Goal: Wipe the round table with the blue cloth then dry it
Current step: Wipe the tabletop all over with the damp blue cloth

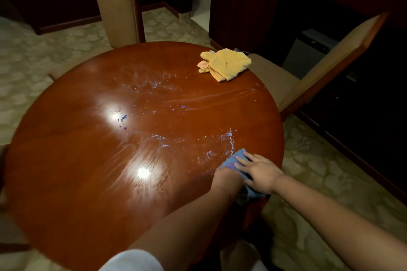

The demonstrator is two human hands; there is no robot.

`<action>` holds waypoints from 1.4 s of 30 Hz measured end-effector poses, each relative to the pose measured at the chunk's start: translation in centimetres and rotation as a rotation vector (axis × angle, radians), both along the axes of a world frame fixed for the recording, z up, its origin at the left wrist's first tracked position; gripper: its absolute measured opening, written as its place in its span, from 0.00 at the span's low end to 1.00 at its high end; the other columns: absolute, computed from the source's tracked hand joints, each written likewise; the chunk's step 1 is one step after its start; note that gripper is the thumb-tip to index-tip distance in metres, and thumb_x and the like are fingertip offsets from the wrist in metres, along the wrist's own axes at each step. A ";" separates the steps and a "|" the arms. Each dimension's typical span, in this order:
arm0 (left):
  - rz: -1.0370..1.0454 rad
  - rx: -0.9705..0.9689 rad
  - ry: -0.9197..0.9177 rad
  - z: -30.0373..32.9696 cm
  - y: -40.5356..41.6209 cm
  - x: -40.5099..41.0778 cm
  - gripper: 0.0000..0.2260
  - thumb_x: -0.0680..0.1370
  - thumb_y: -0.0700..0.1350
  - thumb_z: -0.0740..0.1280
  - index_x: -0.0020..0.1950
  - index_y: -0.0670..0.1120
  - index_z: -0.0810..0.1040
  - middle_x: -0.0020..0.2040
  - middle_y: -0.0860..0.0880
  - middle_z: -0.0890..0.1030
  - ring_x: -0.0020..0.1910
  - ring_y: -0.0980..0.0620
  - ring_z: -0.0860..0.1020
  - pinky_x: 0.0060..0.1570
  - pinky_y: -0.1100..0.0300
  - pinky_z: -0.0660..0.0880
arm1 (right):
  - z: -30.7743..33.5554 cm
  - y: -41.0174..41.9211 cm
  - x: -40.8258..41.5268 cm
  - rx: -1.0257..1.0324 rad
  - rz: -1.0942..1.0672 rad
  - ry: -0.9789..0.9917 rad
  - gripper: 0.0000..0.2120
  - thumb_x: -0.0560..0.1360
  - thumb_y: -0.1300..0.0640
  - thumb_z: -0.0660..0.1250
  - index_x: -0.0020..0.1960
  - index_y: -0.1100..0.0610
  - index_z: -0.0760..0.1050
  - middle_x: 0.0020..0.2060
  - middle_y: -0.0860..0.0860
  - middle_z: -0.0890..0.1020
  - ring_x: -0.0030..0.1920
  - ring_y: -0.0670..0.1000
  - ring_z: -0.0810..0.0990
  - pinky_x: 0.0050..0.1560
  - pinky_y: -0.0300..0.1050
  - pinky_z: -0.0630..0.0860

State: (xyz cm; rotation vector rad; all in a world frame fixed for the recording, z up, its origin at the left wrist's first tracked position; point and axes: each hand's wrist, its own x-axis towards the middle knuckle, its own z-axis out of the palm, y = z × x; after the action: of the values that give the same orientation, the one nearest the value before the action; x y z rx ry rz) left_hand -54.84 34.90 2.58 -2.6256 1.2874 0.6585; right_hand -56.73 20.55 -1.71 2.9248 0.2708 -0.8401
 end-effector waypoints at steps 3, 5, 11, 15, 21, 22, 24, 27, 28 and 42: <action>0.004 -0.019 -0.031 -0.1 1.1 -0.5 0.15 0.82 0.41 0.56 0.65 0.37 0.71 0.64 0.38 0.75 0.63 0.40 0.73 0.57 0.52 0.70 | -0.3 1.2 -1.5 0.042 -0.055 0.029 0.30 0.82 0.52 0.53 0.79 0.54 0.44 0.78 0.52 0.45 0.77 0.53 0.45 0.75 0.49 0.49; 0.004 -0.016 -0.015 -0.4 1.9 -1.1 0.15 0.82 0.40 0.55 0.67 0.36 0.69 0.63 0.39 0.75 0.62 0.40 0.74 0.56 0.52 0.71 | -0.8 2.1 -2.8 0.064 -0.063 0.038 0.30 0.82 0.51 0.52 0.79 0.55 0.42 0.78 0.53 0.43 0.77 0.54 0.43 0.76 0.50 0.48; 0.173 0.089 0.048 -1.2 0.7 0.2 0.22 0.81 0.44 0.60 0.73 0.37 0.63 0.71 0.38 0.68 0.69 0.40 0.68 0.65 0.51 0.66 | -1.3 2.5 -1.5 0.037 -0.066 0.041 0.30 0.83 0.49 0.47 0.78 0.57 0.37 0.77 0.53 0.38 0.77 0.54 0.38 0.76 0.49 0.45; 0.188 0.109 0.023 -1.5 0.7 1.3 0.23 0.79 0.48 0.63 0.71 0.40 0.67 0.69 0.42 0.71 0.68 0.45 0.71 0.64 0.55 0.67 | -1.6 3.9 -1.0 0.078 -0.165 0.000 0.30 0.83 0.51 0.48 0.77 0.58 0.36 0.77 0.54 0.38 0.76 0.55 0.37 0.75 0.48 0.44; 0.061 0.134 -0.019 -2.9 2.8 -1.2 0.23 0.81 0.49 0.62 0.74 0.42 0.64 0.74 0.43 0.65 0.72 0.45 0.65 0.68 0.54 0.63 | -2.0 5.6 -4.6 0.056 -0.104 0.008 0.31 0.82 0.50 0.49 0.77 0.57 0.36 0.77 0.54 0.38 0.76 0.54 0.37 0.75 0.48 0.43; 0.060 0.175 -0.031 -3.4 2.7 -1.1 0.25 0.81 0.50 0.61 0.75 0.41 0.62 0.75 0.41 0.62 0.74 0.43 0.62 0.70 0.53 0.60 | -1.7 5.6 -4.0 0.055 -0.103 0.016 0.31 0.83 0.49 0.48 0.78 0.57 0.36 0.77 0.53 0.37 0.76 0.54 0.37 0.75 0.48 0.43; 0.083 0.246 -0.054 -3.8 2.3 -0.1 0.27 0.82 0.49 0.59 0.76 0.38 0.56 0.76 0.37 0.56 0.76 0.40 0.56 0.73 0.50 0.54 | -1.3 5.4 -2.4 0.046 -0.116 0.038 0.31 0.83 0.47 0.48 0.78 0.56 0.36 0.77 0.52 0.37 0.76 0.53 0.37 0.75 0.47 0.43; 0.096 0.257 -0.062 -3.6 2.4 1.4 0.31 0.81 0.49 0.61 0.77 0.38 0.53 0.77 0.37 0.52 0.76 0.40 0.54 0.73 0.51 0.54 | -1.2 5.4 -0.2 0.018 -0.141 0.048 0.31 0.83 0.45 0.46 0.77 0.57 0.36 0.77 0.53 0.37 0.77 0.55 0.38 0.75 0.49 0.44; 0.096 0.250 -0.051 -3.7 2.7 1.8 0.32 0.80 0.50 0.63 0.77 0.38 0.52 0.77 0.37 0.51 0.76 0.41 0.54 0.72 0.51 0.55 | -1.3 5.6 -0.1 0.023 -0.144 0.048 0.31 0.83 0.46 0.46 0.77 0.57 0.36 0.77 0.54 0.37 0.77 0.55 0.39 0.75 0.49 0.44; 0.097 0.070 -0.030 -4.2 6.8 2.7 0.32 0.79 0.46 0.63 0.78 0.41 0.49 0.78 0.41 0.52 0.76 0.44 0.53 0.71 0.52 0.57 | -1.1 7.6 -0.3 0.010 -0.107 -0.015 0.31 0.83 0.45 0.47 0.78 0.57 0.37 0.77 0.54 0.40 0.77 0.55 0.41 0.74 0.50 0.49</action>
State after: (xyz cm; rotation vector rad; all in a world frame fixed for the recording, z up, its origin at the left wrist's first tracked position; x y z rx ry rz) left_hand -52.13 41.66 -1.67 -2.6445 1.1140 0.6635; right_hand -57.05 28.15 -2.81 2.9768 0.1193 -0.8316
